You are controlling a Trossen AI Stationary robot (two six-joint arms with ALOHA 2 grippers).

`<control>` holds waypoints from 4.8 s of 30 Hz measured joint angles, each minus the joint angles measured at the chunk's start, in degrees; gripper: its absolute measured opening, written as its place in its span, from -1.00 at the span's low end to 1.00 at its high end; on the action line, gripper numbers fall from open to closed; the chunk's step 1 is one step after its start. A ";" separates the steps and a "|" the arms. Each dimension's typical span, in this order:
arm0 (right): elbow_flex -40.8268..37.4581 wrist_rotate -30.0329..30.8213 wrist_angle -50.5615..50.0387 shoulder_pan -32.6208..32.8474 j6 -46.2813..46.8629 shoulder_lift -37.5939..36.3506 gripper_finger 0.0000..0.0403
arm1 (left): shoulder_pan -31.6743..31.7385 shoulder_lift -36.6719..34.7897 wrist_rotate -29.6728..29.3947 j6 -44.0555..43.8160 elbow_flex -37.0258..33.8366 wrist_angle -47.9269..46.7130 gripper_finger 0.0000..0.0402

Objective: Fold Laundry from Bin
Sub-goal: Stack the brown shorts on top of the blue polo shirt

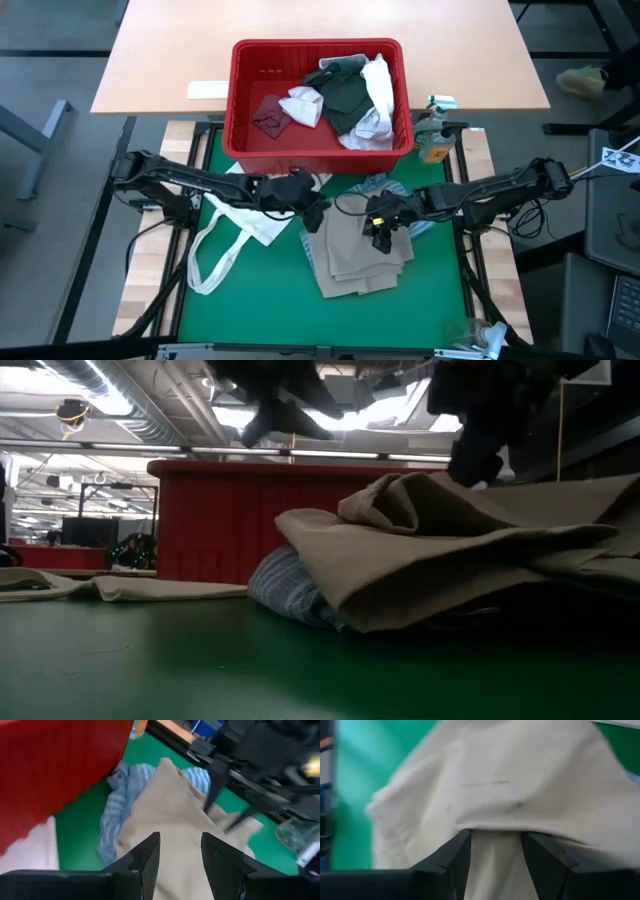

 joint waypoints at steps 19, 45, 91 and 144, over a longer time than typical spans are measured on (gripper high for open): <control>-4.11 -3.13 -14.64 -0.02 0.25 -0.02 -0.12 | 5.32 18.19 4.32 2.29 -0.09 7.55 -0.31; 4.02 8.73 -27.95 0.00 -3.36 -0.04 -0.12 | 6.27 8.05 12.82 1.79 -0.09 -0.65 -0.31; -12.21 -1.41 -26.04 -13.14 3.08 -0.02 -0.12 | -19.14 8.65 0.33 -1.30 -0.09 -5.06 -0.31; -3.14 -3.55 -30.43 -13.16 0.27 -0.04 -0.12 | -18.88 8.65 -0.30 -1.30 -0.09 -4.99 -0.31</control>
